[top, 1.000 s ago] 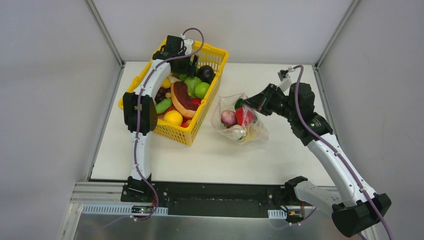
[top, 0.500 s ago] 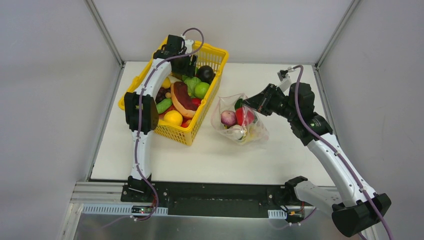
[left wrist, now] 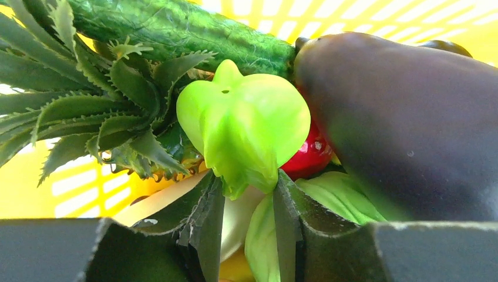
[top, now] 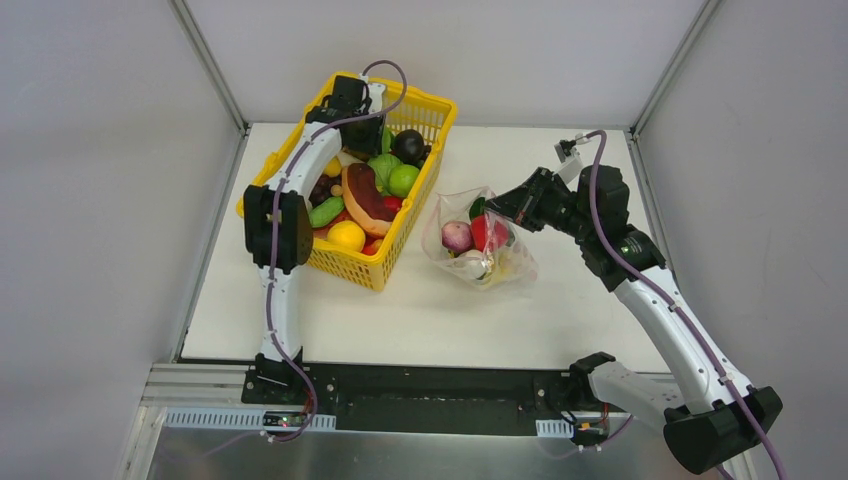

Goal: Place the food in the zip-top bag and seal the zipper
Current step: Pick up the fake fruit from the bin, then place the fake fruit in the zipper food storage bag.

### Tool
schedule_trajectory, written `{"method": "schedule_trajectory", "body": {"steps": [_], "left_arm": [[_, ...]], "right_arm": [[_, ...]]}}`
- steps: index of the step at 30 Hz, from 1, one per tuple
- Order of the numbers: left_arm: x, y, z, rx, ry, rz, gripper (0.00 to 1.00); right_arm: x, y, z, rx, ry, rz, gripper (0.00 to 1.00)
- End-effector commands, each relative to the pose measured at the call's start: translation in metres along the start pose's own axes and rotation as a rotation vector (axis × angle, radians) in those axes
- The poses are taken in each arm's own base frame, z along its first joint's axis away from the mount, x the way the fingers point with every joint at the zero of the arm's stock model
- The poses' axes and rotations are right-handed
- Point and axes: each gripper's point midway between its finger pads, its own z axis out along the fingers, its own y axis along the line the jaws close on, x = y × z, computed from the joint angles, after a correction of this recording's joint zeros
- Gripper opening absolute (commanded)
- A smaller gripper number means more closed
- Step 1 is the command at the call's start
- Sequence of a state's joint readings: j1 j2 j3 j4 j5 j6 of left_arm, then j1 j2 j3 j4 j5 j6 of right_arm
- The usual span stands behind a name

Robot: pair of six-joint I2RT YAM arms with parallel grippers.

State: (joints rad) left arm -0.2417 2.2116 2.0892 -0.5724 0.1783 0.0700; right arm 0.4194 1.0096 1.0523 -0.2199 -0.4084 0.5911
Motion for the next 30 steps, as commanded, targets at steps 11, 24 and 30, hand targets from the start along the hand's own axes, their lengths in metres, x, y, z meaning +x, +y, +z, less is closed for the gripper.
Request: {"method": "schedule_trajectory", "body": {"steps": [11,24,30], "left_arm": [[-0.052,-0.015,-0.099,-0.007,-0.210,-0.028,0.00],[-0.033,-0.099,-0.238,0.306,-0.304,-0.031,0.01],[0.009,-0.210,-0.289,0.556,-0.362,0.133,0.02]], "right_arm": [[-0.013,0.021,-0.010,-0.065,-0.059,-0.033,0.03],[-0.013,0.026,-0.015,-0.087,-0.070,-0.026,0.03],[-0.013,0.025,-0.014,-0.083,-0.072,-0.026,0.03]]}}
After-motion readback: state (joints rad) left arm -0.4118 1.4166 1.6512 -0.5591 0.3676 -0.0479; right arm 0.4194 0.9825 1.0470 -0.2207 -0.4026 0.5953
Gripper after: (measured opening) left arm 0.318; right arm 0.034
